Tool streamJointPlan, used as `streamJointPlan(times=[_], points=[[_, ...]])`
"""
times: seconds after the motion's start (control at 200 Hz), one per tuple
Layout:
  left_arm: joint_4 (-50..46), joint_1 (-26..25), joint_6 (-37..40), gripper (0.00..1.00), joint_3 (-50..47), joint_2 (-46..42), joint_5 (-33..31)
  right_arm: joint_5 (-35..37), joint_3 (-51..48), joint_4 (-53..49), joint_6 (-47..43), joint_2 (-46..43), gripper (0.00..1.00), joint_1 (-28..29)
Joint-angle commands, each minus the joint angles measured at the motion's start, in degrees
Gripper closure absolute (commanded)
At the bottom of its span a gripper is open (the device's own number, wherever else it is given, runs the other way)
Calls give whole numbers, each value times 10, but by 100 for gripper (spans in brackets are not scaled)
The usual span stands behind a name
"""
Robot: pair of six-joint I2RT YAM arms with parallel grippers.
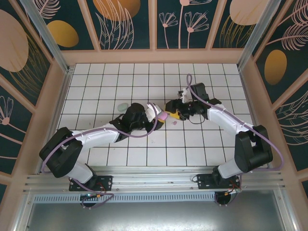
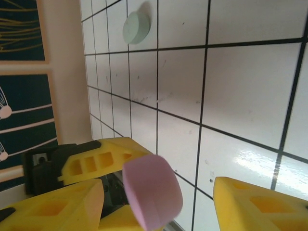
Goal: Insert wireless bluetooth earbuds into charging case
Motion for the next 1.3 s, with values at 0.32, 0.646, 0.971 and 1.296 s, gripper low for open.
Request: streamJointPlan(times=[0.32,0.646,0.971,1.296], points=[[-17,-3,4,66,45,-24,66,-35,17,-6,-12,-22,62,17],[-26,-3,4,56,89,9,37,-26,-32,91,58,-56,85,17],[13,-3,-23,39,90,6,5,-45,-38,140,92,-45,94,-6],[139,43,-99,27,8,-46,38,-43,-65,203,159,-52,95,-45]])
